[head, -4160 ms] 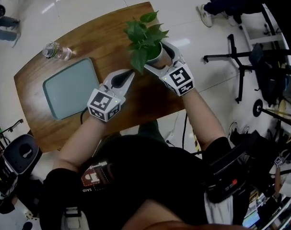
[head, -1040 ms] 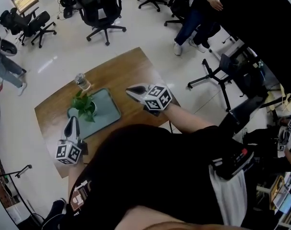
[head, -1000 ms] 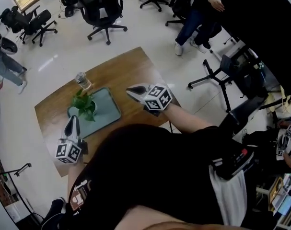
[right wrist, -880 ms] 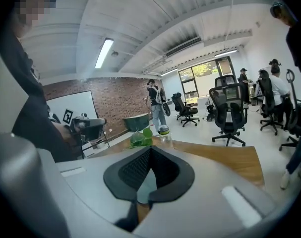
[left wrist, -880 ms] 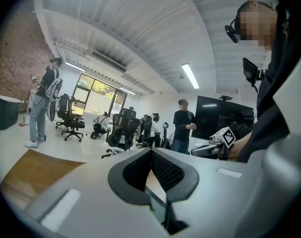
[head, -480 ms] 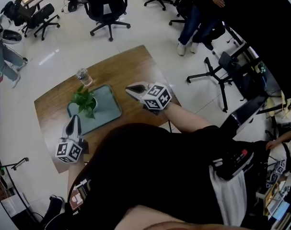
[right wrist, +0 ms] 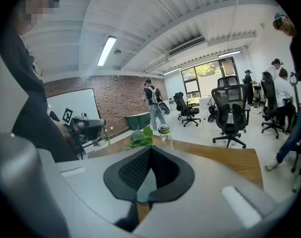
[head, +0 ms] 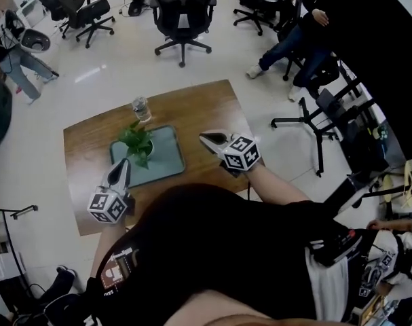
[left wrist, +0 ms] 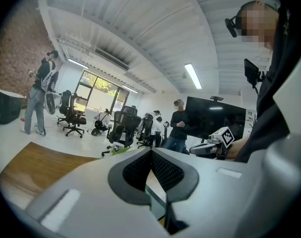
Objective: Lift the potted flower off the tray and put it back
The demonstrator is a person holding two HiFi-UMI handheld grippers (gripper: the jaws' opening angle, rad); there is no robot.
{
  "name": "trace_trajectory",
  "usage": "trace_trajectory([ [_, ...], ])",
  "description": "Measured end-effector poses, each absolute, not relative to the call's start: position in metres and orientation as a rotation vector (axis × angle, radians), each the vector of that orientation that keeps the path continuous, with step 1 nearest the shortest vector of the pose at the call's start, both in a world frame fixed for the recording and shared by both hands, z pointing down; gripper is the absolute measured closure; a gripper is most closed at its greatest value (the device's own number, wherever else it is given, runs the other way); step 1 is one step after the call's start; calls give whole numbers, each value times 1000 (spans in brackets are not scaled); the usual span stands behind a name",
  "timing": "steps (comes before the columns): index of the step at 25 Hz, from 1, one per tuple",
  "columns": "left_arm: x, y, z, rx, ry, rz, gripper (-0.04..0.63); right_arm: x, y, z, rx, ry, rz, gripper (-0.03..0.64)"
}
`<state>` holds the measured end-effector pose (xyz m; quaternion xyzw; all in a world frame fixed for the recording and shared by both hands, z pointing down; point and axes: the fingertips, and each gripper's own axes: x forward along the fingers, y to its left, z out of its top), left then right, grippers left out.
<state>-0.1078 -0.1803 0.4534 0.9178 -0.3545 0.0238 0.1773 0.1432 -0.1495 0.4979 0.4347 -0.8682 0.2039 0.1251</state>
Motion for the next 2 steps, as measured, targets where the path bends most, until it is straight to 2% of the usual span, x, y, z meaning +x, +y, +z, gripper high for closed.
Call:
trace_trajectory([
  [2, -111, -176, 456, 2585, -995, 83, 594, 141, -144, 501, 1265, -2524, 609, 606],
])
